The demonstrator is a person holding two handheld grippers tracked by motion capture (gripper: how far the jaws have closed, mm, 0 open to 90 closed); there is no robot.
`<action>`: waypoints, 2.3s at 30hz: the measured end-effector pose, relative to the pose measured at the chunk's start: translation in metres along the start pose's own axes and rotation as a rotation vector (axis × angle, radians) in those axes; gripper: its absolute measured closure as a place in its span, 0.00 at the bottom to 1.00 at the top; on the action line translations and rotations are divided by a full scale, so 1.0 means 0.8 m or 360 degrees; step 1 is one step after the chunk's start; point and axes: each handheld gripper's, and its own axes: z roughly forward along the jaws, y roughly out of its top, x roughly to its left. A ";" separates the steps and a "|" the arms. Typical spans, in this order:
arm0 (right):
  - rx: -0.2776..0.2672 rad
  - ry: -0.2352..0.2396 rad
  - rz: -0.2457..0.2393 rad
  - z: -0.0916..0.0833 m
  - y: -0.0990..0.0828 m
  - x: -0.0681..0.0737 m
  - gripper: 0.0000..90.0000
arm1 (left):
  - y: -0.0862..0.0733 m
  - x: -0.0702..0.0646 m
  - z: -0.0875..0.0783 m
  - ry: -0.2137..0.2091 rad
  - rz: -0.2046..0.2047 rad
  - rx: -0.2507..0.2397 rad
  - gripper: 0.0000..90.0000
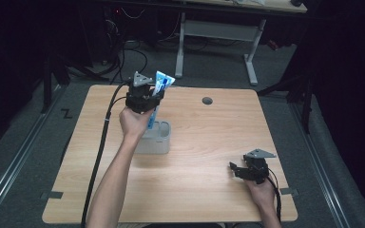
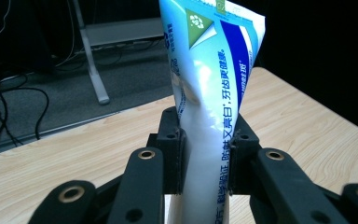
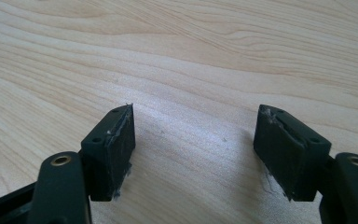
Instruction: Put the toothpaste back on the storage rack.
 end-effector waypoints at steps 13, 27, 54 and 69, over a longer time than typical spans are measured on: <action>0.0000 0.0001 0.0000 0.000 0.000 0.000 0.33 | -0.013 0.006 0.005 0.0006 -0.0015 0.0032 0.80; -0.0001 -0.0003 -0.0012 0.001 0.000 0.000 0.33 | -0.020 0.005 0.007 0.0025 0.0026 0.0075 0.79; 0.0000 -0.0003 -0.0012 0.001 0.000 0.000 0.33 | -0.042 0.014 -0.004 0.0030 0.0019 0.0127 0.79; 0.0000 -0.0003 -0.0011 0.001 0.000 0.000 0.33 | -0.060 0.017 -0.002 0.0000 0.0013 0.0190 0.78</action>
